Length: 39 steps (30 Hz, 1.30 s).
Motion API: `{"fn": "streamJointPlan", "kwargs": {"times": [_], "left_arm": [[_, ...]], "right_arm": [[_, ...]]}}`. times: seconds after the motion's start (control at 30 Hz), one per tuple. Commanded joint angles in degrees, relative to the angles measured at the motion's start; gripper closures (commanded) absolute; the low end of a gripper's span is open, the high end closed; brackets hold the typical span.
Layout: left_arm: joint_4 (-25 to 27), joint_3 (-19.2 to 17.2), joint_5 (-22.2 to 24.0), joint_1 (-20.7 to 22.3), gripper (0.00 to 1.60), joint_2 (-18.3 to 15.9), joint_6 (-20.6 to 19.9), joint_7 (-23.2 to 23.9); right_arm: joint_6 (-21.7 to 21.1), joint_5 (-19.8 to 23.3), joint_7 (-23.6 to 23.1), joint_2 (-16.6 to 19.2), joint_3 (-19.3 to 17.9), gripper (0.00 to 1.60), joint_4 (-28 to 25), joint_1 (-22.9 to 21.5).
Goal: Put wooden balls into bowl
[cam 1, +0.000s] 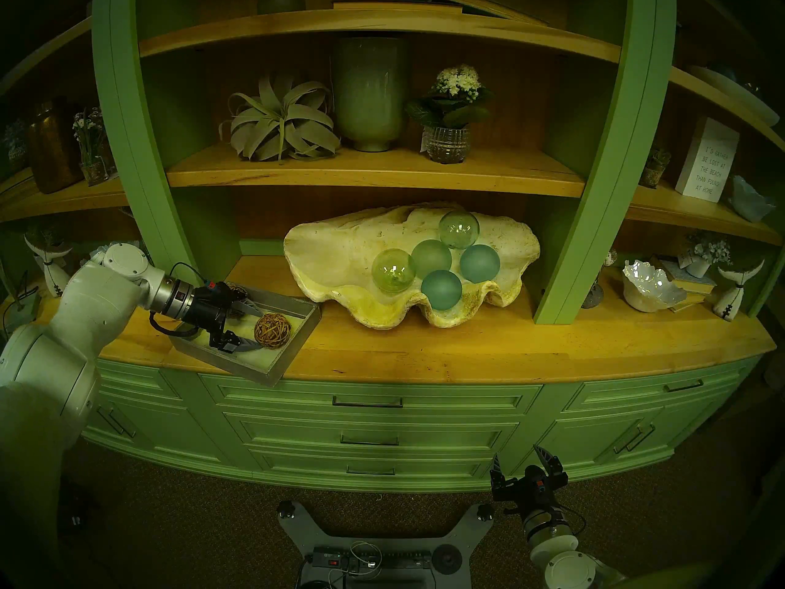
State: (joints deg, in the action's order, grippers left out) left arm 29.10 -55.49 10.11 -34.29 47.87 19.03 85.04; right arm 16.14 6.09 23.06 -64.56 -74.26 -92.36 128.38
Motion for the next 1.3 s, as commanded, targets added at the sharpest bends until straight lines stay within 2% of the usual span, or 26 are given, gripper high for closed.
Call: {"fn": "streamJointPlan", "kwargs": {"times": [0.0, 0.4, 0.7, 0.93, 1.27], "left_arm": [[1.42, -3.83, 3.41, 7.07, 0.0, -1.52, 1.55, -0.04], [-0.31, -2.79, 7.28, 5.43, 0.0, -3.43, 3.66, -0.04], [1.12, 0.26, 9.83, 3.21, 0.0, -4.86, 4.48, -0.04], [4.82, 2.67, 11.96, 2.94, 0.0, -7.1, 5.09, -0.04], [12.96, 6.22, 15.62, 1.13, 0.0, -12.42, 5.02, -0.04]], "right_arm": [[0.48, -0.16, 0.01, 0.11, -0.1, 0.0, -1.5, -0.16], [0.51, -0.15, 0.04, 0.27, -0.15, 0.0, -1.97, 0.13], [0.48, -0.13, 0.05, 0.34, -0.14, 0.0, -2.09, 0.19], [0.45, -0.11, 0.05, 0.34, -0.12, 0.0, -2.03, 0.15], [0.43, -0.09, 0.04, 0.32, -0.08, 0.0, -1.86, 0.04]]}}
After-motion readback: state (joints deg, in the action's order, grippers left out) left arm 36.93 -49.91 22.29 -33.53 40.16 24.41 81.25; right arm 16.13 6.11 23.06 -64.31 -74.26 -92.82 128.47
